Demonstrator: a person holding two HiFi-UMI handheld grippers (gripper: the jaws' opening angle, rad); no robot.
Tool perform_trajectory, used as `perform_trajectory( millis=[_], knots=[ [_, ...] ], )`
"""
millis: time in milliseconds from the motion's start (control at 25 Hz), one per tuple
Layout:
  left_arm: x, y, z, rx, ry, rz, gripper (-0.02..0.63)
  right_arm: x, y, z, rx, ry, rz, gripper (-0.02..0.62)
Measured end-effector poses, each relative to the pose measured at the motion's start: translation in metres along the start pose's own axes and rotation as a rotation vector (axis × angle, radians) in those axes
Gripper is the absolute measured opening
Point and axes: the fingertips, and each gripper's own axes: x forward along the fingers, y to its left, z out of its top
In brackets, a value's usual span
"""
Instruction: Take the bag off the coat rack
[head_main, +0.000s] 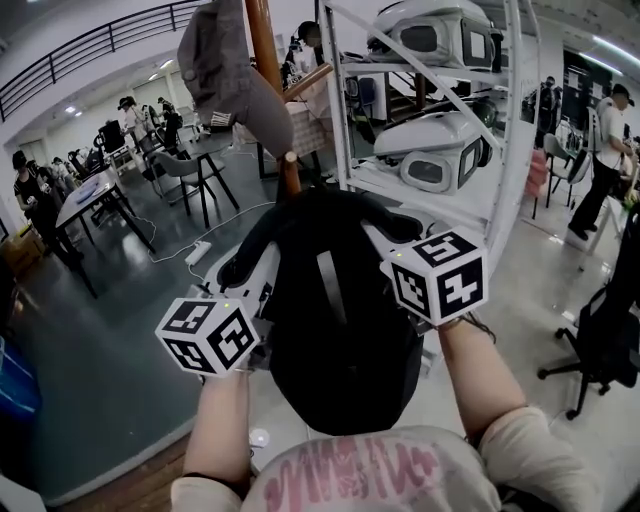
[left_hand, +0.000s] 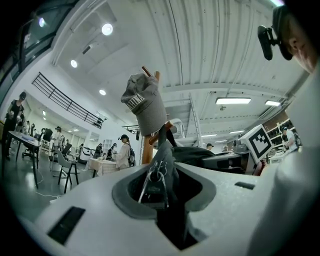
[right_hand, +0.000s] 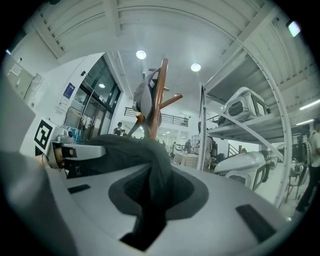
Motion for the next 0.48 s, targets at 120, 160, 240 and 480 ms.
perform_trajectory(
  millis=[120, 160, 240, 480],
  knots=[
    [0.0021, -0.0005, 0.0031, 0.001, -0.004, 0.014, 0.091, 0.0003, -0.0011, 0.0033, 0.013, -0.002, -0.026, 0.066],
    [0.0022, -0.0005, 0.004, 0.001, -0.005, 0.017, 0.091, 0.0004, -0.0009, 0.0043, 0.018, -0.004, -0.03, 0.066],
    [0.0021, -0.0007, 0.0048, 0.001, -0.007, 0.021, 0.091, 0.0003, -0.0003, 0.005, 0.026, -0.007, -0.038, 0.066],
    [0.0049, -0.0062, 0.0105, 0.0, -0.012, 0.006, 0.091, -0.0033, -0.003, 0.0082, 0.05, -0.015, -0.055, 0.064]
  ],
)
